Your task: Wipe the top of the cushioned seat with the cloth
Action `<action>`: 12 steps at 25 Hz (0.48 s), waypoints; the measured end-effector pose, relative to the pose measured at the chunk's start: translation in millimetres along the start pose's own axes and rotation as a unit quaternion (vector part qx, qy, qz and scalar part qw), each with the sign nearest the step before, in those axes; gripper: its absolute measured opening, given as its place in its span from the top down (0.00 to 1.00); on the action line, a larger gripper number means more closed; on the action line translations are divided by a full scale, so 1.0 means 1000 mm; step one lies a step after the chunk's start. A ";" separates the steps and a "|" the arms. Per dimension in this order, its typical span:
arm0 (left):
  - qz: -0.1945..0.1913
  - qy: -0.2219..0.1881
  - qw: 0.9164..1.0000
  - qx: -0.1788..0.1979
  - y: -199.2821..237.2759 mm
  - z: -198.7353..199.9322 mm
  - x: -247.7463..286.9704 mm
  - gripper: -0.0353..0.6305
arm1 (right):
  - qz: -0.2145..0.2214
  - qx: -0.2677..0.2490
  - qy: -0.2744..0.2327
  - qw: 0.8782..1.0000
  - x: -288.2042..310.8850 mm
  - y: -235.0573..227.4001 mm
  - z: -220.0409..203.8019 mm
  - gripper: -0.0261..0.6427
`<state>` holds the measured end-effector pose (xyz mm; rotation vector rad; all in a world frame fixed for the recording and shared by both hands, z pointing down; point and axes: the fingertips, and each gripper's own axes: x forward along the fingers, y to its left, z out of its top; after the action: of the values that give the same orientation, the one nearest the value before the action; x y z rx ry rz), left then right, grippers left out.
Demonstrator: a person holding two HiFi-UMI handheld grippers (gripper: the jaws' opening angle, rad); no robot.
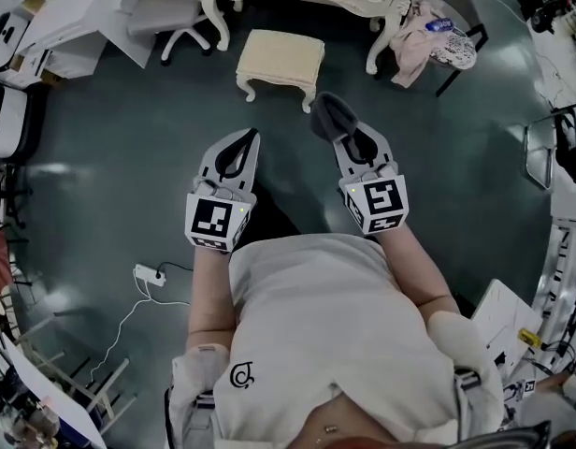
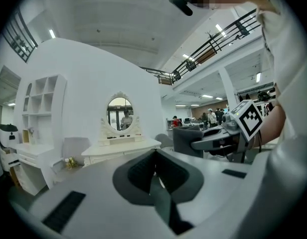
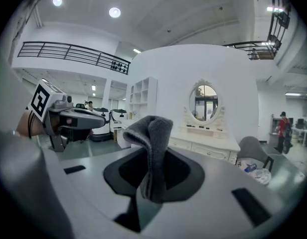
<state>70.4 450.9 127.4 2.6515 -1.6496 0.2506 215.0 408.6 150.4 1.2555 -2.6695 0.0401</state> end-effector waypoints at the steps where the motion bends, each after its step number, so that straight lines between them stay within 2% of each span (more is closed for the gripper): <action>1: -0.007 0.001 1.000 -0.002 0.018 -0.001 0.010 0.93 | -0.009 0.002 0.005 1.000 0.017 -0.001 0.001 0.85; 6: -0.049 -0.002 0.999 -0.010 0.114 0.011 0.068 0.93 | -0.050 0.018 0.033 0.998 0.110 -0.010 0.020 0.85; 12: -0.095 0.007 0.995 -0.007 0.232 0.012 0.141 0.93 | -0.112 0.040 0.032 0.992 0.228 -0.026 0.044 0.85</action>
<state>-74.3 220.9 117.8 2.7650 -1.3770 0.2522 86.1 214.0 147.4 1.5443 -2.4805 0.1545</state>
